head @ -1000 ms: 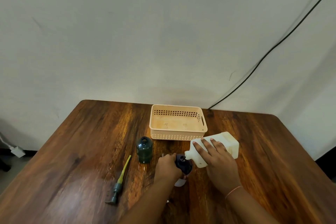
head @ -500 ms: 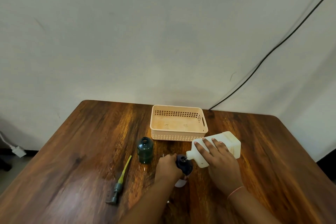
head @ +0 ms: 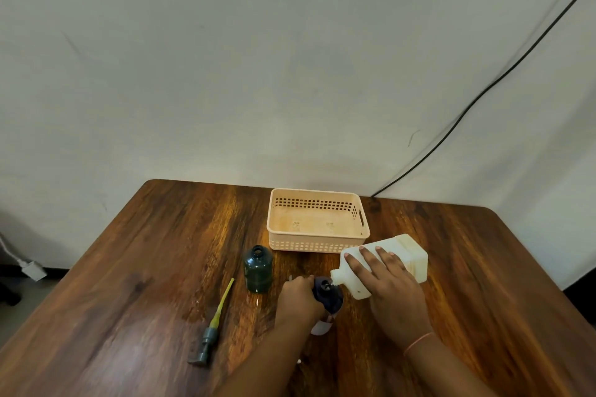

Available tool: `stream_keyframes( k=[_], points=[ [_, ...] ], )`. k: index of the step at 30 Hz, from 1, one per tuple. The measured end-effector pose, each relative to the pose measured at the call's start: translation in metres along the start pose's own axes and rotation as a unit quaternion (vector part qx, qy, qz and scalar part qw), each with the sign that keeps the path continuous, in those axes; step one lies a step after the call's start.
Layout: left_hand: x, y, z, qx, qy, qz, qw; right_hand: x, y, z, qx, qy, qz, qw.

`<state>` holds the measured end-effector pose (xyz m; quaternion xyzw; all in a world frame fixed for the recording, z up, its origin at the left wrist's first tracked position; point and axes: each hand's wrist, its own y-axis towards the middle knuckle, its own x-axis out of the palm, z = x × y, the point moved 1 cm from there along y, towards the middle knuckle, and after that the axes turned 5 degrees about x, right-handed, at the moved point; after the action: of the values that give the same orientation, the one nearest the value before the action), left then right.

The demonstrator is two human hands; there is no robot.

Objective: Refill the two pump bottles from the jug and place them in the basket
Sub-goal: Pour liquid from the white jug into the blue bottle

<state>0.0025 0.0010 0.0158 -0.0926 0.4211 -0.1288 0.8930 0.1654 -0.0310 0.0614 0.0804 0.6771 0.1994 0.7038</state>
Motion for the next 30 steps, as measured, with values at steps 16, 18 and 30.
stream_keyframes(
  k=[16, 18, 30],
  points=[
    [-0.001, 0.000, 0.002, 0.002, 0.015, 0.001, 1.000, 0.006, 0.000, 0.002, -0.019, -0.025, 0.025, 0.999],
    [-0.001, 0.000, 0.002, 0.004, 0.015, 0.001, 1.000, 0.009, -0.001, 0.004, -0.013, -0.023, 0.024, 0.999],
    [-0.003, 0.002, 0.003, -0.009, 0.009, -0.017, 1.000, 0.027, 0.007, 0.025, 0.318, 0.296, -0.009, 0.901]
  ],
)
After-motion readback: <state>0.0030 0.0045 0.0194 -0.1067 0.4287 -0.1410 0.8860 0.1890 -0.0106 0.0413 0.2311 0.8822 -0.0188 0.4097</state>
